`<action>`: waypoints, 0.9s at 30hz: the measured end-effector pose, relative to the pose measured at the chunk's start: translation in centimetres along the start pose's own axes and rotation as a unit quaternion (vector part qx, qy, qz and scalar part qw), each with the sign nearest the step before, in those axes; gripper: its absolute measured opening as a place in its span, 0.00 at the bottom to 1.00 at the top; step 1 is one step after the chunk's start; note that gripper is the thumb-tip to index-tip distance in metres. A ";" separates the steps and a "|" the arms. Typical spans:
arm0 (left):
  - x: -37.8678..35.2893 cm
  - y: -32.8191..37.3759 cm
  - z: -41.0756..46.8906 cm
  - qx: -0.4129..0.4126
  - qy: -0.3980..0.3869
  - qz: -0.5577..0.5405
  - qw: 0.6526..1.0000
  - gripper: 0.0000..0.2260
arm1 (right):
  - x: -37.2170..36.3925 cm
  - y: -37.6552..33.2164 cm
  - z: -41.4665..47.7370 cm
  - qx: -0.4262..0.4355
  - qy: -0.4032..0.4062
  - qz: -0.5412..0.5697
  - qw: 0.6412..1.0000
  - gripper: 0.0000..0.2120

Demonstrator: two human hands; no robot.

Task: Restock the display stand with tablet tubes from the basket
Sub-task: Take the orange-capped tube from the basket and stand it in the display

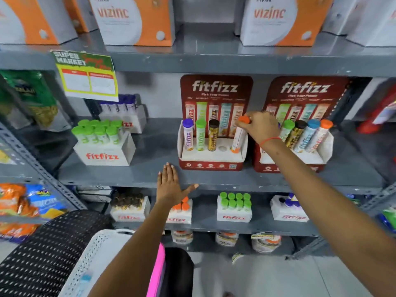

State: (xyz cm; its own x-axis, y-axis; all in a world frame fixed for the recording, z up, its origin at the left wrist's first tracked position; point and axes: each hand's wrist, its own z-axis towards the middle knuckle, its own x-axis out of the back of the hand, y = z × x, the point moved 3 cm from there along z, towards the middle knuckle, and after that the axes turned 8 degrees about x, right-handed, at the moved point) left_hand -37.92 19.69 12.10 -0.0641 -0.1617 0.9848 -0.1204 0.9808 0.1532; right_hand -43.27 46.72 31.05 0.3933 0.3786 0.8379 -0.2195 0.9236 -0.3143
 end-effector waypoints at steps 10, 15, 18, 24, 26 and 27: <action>-1.2 0.0 -0.6 0.018 -0.016 0.006 1.000 0.56 | -1.6 -0.5 2.2 -0.036 -0.010 -0.070 0.997 0.28; -1.4 0.0 -0.8 0.022 -0.017 0.003 1.000 0.56 | -3.2 -0.2 1.3 -0.052 -0.024 -0.086 0.995 0.28; -1.2 0.3 -0.7 0.021 -0.017 0.010 1.000 0.56 | -3.4 0.3 1.0 -0.056 -0.045 -0.071 0.995 0.26; -1.1 0.5 -0.6 0.024 -0.014 0.016 0.999 0.54 | -2.0 0.2 1.9 -0.049 -0.181 0.035 0.982 0.23; -1.2 0.5 -0.6 0.025 -0.015 0.020 0.999 0.54 | -1.9 0.3 1.9 -0.045 -0.173 -0.010 0.984 0.27; -1.2 0.5 -0.6 0.025 -0.014 0.021 0.999 0.54 | -1.8 0.3 1.8 -0.043 -0.164 -0.039 0.985 0.27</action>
State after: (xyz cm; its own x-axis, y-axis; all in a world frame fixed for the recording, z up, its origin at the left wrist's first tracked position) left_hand -37.30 20.49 11.00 -0.0986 -0.1248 0.9873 -0.1666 0.9802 0.1073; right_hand -45.67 46.23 30.22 0.0926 0.2796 0.9556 -0.1185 0.9560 -0.2683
